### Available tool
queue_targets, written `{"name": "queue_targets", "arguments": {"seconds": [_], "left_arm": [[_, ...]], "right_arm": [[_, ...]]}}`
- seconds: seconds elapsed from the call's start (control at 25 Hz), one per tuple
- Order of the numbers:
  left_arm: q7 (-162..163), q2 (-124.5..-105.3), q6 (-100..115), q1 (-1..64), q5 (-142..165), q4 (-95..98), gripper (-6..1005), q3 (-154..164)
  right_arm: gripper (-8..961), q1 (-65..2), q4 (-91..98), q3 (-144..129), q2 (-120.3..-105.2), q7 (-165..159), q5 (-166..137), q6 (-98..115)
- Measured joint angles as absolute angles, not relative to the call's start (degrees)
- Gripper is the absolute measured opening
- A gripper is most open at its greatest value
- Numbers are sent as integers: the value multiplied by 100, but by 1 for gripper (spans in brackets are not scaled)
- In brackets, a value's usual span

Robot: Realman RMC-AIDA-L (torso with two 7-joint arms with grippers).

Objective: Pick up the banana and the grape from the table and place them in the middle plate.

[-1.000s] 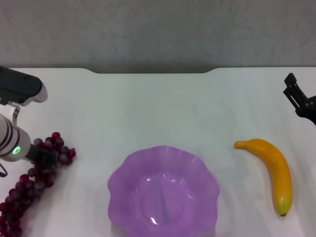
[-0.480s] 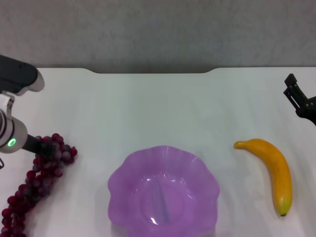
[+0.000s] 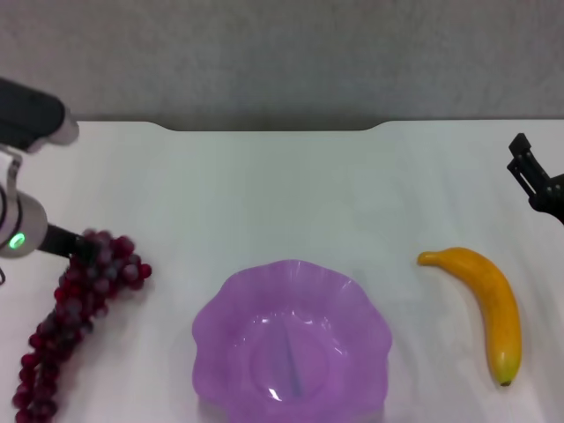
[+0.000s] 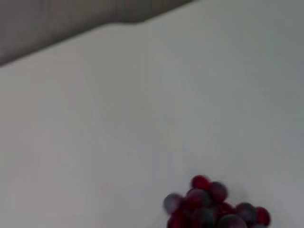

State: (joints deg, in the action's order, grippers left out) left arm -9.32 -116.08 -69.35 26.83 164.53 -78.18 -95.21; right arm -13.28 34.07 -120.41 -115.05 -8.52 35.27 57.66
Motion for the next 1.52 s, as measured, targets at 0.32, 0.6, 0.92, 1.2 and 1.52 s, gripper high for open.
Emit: {"name": "queue_targets", "arguments": {"seconds": [0.32,0.6,0.92,1.2,1.52], "left_arm": [[-1217,-11586,-7442,2548,16453,-9186,157,-9713],[-1531,-11586,-7883,2596,16255,-10328,150,-9942],[-1989,-11603,-8567,2707,15406,-11490,145,-10211],[-2202,-11616,-8881,2744,14429,-11745,141,-10156],[-2228,-11621,-8922,2664,13820,-11714,141,-9655]], "right_arm": [[820,-1342,3417,-12041,-11505,-852,3526,5766],[818,-1344,3403,-12040,-11505,-852,3523,5766],[815,-1353,3389,-12040,-11505,-852,3525,5751],[813,-1344,3389,-12041,-11505,-852,3522,5755],[810,-1349,3398,-12040,-11505,-852,3520,5756]]}}
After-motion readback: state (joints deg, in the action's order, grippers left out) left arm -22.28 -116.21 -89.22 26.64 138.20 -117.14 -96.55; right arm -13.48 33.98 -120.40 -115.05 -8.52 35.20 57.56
